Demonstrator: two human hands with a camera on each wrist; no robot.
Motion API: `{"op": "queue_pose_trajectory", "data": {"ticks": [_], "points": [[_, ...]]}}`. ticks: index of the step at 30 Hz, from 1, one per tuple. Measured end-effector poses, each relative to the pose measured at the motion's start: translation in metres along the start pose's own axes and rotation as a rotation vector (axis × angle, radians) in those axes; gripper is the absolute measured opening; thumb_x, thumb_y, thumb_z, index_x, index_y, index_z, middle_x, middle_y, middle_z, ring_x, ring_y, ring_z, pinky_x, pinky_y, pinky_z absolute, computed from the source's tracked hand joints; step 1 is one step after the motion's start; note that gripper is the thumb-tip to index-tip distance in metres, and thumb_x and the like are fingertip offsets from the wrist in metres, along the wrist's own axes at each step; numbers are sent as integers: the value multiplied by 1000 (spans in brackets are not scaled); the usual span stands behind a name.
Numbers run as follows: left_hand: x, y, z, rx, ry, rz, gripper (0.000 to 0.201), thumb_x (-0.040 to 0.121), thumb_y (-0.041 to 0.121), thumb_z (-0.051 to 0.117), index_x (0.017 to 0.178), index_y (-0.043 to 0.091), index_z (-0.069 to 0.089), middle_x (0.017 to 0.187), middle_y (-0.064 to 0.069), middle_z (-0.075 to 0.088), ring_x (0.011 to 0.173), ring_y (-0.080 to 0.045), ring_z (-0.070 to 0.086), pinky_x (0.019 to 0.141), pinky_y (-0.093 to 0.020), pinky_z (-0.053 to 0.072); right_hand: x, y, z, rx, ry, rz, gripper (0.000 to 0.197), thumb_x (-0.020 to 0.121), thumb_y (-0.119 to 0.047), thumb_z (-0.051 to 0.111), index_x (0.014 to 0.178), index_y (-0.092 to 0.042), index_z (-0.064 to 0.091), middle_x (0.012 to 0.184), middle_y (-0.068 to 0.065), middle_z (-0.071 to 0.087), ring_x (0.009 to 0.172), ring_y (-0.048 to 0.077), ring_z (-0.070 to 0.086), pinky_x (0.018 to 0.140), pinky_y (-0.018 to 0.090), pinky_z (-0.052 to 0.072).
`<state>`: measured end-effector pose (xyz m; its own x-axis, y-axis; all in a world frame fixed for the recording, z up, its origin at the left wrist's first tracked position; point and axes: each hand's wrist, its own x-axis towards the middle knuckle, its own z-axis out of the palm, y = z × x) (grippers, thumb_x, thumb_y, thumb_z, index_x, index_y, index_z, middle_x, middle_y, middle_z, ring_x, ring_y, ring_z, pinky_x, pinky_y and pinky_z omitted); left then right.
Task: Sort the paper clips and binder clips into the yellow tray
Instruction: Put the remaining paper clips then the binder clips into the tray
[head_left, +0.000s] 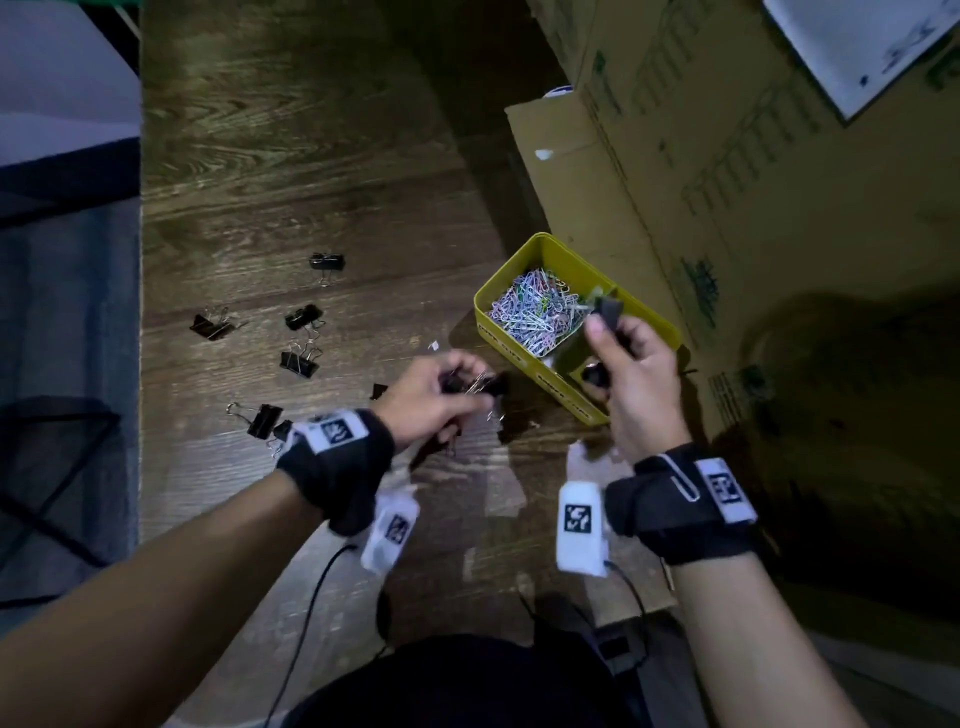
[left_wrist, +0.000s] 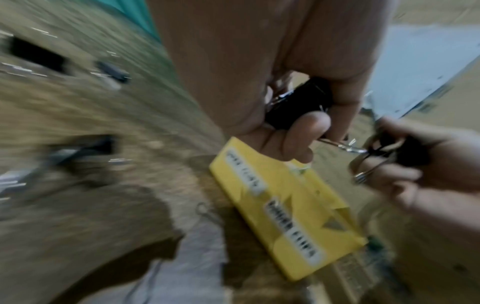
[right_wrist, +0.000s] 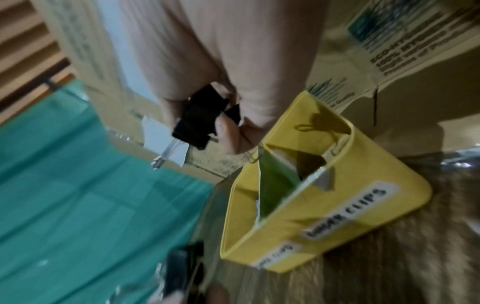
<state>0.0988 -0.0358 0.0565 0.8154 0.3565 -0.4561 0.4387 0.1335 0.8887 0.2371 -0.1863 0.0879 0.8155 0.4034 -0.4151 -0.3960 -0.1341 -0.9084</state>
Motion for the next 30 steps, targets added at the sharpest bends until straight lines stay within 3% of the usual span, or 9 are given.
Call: {"op": "queue_pose_trajectory", "data": {"ticks": [5, 7, 9, 11, 13, 16, 21, 25, 30], "points": [[49, 58, 65, -9, -23, -4, 29, 78, -5, 65, 82, 18, 47, 65, -7, 53, 40, -14, 52, 37, -24, 42, 30, -3, -21, -9, 206, 160, 7, 90, -25, 61, 92, -26, 55, 83, 2, 64, 61, 13, 52, 54, 26, 40], [62, 67, 88, 129, 12, 0, 27, 75, 5, 70, 87, 19, 50, 79, -6, 58, 58, -20, 61, 49, -33, 52, 39, 2, -20, -100, 235, 168, 4, 90, -23, 57, 87, -26, 55, 89, 5, 66, 69, 16, 59, 61, 32, 50], [69, 68, 101, 339, 23, 23, 37, 71, 12, 73, 102, 16, 53, 94, -4, 60, 84, -23, 62, 70, -32, 52, 45, 4, -19, -197, 262, 149, 10, 90, -21, 55, 81, -24, 55, 102, 8, 66, 90, 23, 64, 84, 43, 54], [73, 64, 106, 437, -11, 35, 57, 69, 14, 73, 120, 14, 48, 111, -5, 60, 103, -23, 58, 87, -30, 48, 45, 4, -17, -257, 230, 136, 7, 91, -22, 52, 94, -21, 58, 108, 8, 65, 99, 25, 63, 93, 43, 50], [74, 58, 107, 450, -45, 55, 71, 69, 13, 71, 132, 15, 40, 125, -7, 56, 114, -24, 53, 98, -34, 44, 42, 6, -17, -321, 158, 140, 32, 86, -31, 50, 114, -19, 60, 116, 9, 64, 104, 27, 61, 96, 45, 49], [69, 51, 100, 477, -48, 134, 68, 72, 13, 66, 135, 17, 42, 131, -8, 53, 119, -23, 51, 102, -37, 41, 33, 7, -13, -448, 117, 121, 56, 79, -42, 46, 132, -25, 51, 131, 8, 58, 117, 28, 55, 102, 46, 44], [39, 30, 58, 279, -16, 227, 56, 68, 20, 58, 124, 24, 53, 119, -2, 62, 103, -24, 63, 90, -40, 52, 9, 0, 13, -649, 143, -261, 40, 88, -20, 60, 127, -26, 54, 133, 3, 51, 124, 18, 47, 108, 37, 36], [2, -9, -11, 306, 210, 205, 44, 75, 21, 65, 118, 25, 58, 112, -1, 63, 99, -19, 63, 90, -41, 51, -9, 16, 54, -620, -57, -589, 33, 81, -7, 61, 113, -15, 62, 116, 1, 51, 110, 8, 49, 97, 43, 45], [-53, -67, -102, 534, 630, -54, 38, 79, 21, 71, 114, 22, 57, 121, -10, 48, 91, -17, 56, 88, -37, 50, -22, 54, 102, -822, -581, -524, 31, 84, -7, 61, 114, -14, 62, 118, 7, 48, 112, 16, 50, 103, 27, 37]]}}
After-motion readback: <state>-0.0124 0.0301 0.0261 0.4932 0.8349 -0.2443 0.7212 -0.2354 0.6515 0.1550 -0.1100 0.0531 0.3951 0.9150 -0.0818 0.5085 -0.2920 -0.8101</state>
